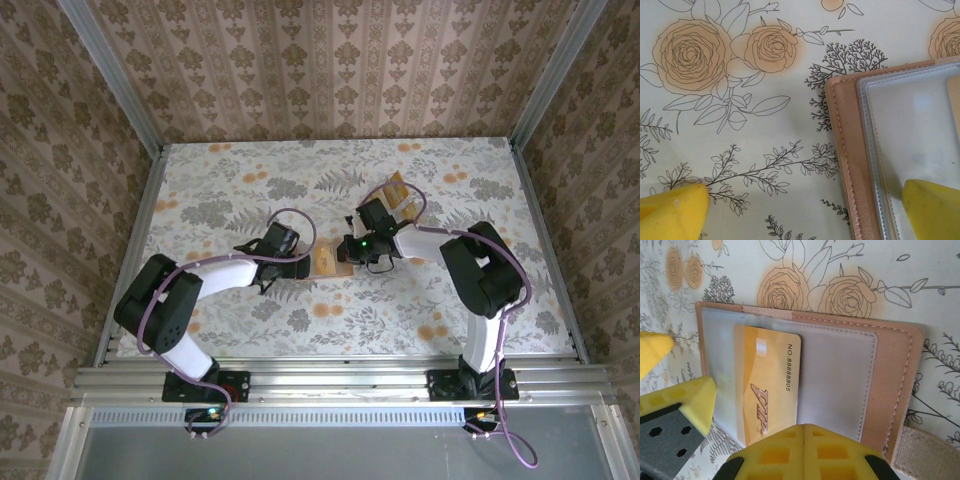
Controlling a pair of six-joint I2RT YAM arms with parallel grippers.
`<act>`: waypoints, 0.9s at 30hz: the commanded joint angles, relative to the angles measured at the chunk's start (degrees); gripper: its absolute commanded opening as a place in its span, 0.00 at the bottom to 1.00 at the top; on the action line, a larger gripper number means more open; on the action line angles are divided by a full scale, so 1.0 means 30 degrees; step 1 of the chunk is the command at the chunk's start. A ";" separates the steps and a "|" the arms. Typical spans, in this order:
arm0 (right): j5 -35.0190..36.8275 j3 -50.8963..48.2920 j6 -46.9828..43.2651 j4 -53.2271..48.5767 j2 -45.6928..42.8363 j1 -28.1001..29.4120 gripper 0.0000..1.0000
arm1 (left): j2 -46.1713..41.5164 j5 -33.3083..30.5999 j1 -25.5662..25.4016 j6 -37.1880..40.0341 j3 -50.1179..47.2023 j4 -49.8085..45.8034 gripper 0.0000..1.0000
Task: Put the credit cards into the card holder
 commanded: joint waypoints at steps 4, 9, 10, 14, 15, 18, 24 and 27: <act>0.0582 0.1124 -0.0554 -0.1317 0.1026 0.0472 0.00 | -0.0010 0.0189 0.0027 0.0116 -0.0498 -0.0623 1.00; 0.0637 0.1590 -0.0604 -0.1573 0.1286 0.0802 0.00 | 0.0051 0.0324 0.0055 0.0108 -0.0520 -0.0434 1.00; 0.0641 0.1656 -0.0607 -0.1628 0.1318 0.0881 0.00 | 0.0042 0.0332 0.0059 0.0085 -0.0548 -0.0410 1.00; 0.0641 0.1969 -0.0598 -0.1719 0.1542 0.1123 0.00 | 0.0128 0.0448 0.0072 0.0069 -0.0550 -0.0308 1.00; 0.0614 0.2073 -0.0601 -0.1745 0.1643 0.1210 0.00 | 0.0112 0.0501 0.0057 0.0081 -0.0535 -0.0286 1.00; 0.0612 0.2361 -0.0592 -0.1863 0.1975 0.1363 0.00 | 0.0078 0.0532 0.0093 0.0080 -0.0425 -0.0359 1.00; 0.0758 0.2424 -0.0695 -0.2064 0.2151 0.1366 0.00 | -0.1256 0.0602 0.0755 0.0162 0.0191 -0.1554 1.00; 0.0868 0.2527 -0.0672 -0.2180 0.2166 0.1363 0.00 | -0.1728 0.0635 0.1490 0.0001 0.0530 -0.2550 1.00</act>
